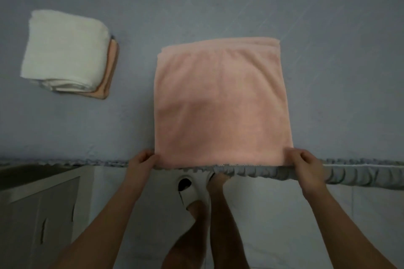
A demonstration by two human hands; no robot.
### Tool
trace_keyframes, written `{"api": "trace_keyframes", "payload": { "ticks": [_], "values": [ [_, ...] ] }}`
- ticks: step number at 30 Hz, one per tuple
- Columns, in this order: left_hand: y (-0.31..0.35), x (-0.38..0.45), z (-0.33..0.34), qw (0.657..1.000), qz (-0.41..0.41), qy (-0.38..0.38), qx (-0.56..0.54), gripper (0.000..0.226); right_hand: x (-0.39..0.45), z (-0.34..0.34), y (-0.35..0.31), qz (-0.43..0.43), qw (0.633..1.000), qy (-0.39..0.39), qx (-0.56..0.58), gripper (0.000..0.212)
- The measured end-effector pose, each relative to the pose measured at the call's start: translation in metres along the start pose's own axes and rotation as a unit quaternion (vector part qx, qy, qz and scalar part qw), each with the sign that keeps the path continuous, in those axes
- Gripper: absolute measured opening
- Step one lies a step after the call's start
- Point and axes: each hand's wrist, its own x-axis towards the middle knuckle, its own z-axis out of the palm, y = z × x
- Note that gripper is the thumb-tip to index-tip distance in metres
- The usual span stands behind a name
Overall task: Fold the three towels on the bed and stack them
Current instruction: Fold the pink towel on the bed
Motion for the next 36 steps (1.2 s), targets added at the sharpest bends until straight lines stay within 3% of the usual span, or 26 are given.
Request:
{"api": "trace_keyframes", "payload": {
  "ticks": [5, 8, 12, 15, 17, 21, 25, 29, 33, 36],
  "values": [
    [-0.018, 0.003, -0.001, 0.999, -0.025, -0.012, 0.046, 0.015, -0.003, 0.003, 0.023, -0.022, 0.998, 0.007, -0.055, 0.035],
    [-0.028, 0.001, -0.002, 0.997, -0.056, 0.015, 0.043, 0.02, -0.004, -0.002, 0.031, -0.016, 0.998, 0.019, -0.059, 0.028],
    [-0.023, -0.002, -0.002, 0.989, -0.033, 0.059, 0.135, 0.019, -0.007, -0.004, 0.025, -0.006, 0.993, -0.008, -0.12, 0.005],
    [0.014, 0.012, -0.003, 0.985, 0.021, 0.109, 0.132, 0.013, 0.001, -0.006, -0.002, -0.022, 0.992, 0.043, -0.117, 0.021],
    [0.048, 0.031, -0.002, 0.983, 0.044, 0.104, 0.143, 0.023, 0.014, -0.004, -0.026, -0.043, 0.989, 0.05, -0.13, 0.029],
    [0.115, 0.079, 0.012, 0.987, 0.069, 0.081, 0.117, 0.041, 0.057, 0.018, -0.09, -0.093, 0.984, 0.032, -0.148, 0.023],
    [0.169, 0.134, 0.022, 0.992, 0.066, 0.082, 0.076, 0.048, 0.118, 0.05, -0.159, -0.108, 0.988, 0.043, -0.106, 0.032],
    [0.204, 0.171, 0.022, 0.985, 0.102, 0.114, 0.08, 0.033, 0.162, 0.075, -0.209, -0.123, 0.987, 0.069, -0.076, 0.029],
    [0.22, 0.185, 0.021, 0.986, 0.109, 0.094, 0.085, 0.017, 0.173, 0.08, -0.226, -0.135, 0.984, 0.066, -0.093, 0.019],
    [0.227, 0.193, 0.019, 0.981, 0.141, 0.107, 0.078, 0.016, 0.181, 0.071, -0.24, -0.16, 0.982, 0.085, -0.051, 0.012]
  ]
}}
